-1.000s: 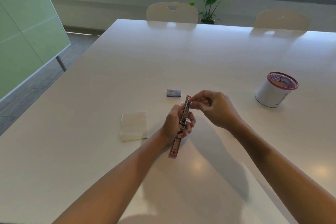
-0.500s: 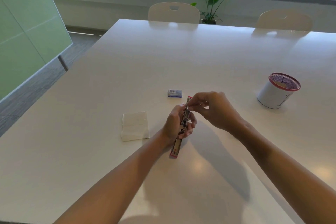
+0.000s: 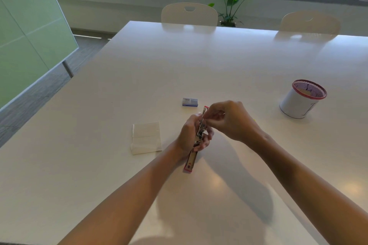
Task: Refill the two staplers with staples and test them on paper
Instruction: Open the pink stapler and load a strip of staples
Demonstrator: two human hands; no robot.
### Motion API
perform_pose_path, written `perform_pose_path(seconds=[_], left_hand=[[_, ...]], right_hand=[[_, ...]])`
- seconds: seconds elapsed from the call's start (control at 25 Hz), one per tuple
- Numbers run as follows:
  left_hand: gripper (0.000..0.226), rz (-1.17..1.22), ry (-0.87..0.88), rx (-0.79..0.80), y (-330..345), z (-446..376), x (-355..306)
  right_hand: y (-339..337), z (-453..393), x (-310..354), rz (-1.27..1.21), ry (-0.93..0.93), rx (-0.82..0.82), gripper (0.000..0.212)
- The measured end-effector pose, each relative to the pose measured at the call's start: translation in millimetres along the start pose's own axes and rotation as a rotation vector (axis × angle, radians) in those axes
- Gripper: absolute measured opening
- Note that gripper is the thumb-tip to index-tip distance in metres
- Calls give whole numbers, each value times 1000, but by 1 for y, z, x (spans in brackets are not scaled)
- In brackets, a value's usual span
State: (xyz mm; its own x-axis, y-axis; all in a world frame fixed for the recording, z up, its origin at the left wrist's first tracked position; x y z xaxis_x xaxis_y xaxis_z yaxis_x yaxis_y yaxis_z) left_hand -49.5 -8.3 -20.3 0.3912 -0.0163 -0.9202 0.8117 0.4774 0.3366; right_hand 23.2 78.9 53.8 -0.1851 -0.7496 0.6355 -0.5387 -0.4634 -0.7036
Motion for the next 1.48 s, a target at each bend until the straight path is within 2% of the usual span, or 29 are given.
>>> perform_pose_path(seconds=[0.16, 0.32, 0.44, 0.6, 0.76, 0.92, 1.08, 1.24, 1.4, 1.48], left_hand=[[48, 2, 3, 3, 1, 1, -1], [50, 11, 3, 5, 2, 2, -3], [49, 12, -7, 10, 3, 3, -4], [50, 7, -21, 1, 2, 2, -2], [54, -7, -9, 17, 1, 2, -2], [57, -32, -15, 33, 2, 2, -1], [52, -17, 2, 46, -1, -2, 3], [42, -68, 90, 110, -2, -3, 0], [56, -86, 113, 152, -3, -5, 1], [60, -84, 110, 167, -3, -5, 2]], right_hand=[[1, -1, 0, 14, -5, 6, 8], [1, -3, -7, -50, 99, -20, 9], [1, -2, -9, -28, 94, 3, 7], [-5, 4, -7, 81, -61, -41, 9], [-2, 16, -3, 173, -313, 54, 18], [0, 16, -3, 277, -425, 51, 20], [-6, 5, -8, 326, -406, 2, 19], [-4, 0, -15, 310, -382, 0, 25], [-7, -3, -25, 158, -254, -59, 37], [-10, -4, -29, 167, -234, -74, 36]])
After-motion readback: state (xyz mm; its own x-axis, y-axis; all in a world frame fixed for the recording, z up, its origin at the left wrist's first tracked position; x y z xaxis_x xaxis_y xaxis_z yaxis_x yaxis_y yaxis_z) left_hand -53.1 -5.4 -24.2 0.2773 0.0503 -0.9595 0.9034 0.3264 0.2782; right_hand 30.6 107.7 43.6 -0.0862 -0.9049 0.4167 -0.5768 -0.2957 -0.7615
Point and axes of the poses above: each hand's wrist, its own z-axis away from the middle knuckle, its own y-axis out of the palm, x = y × z, the point moved 5 cm from there along -z, towards the middle knuckle, and after that the axes turned 6 degrees about -x, right-handed, at the moved point
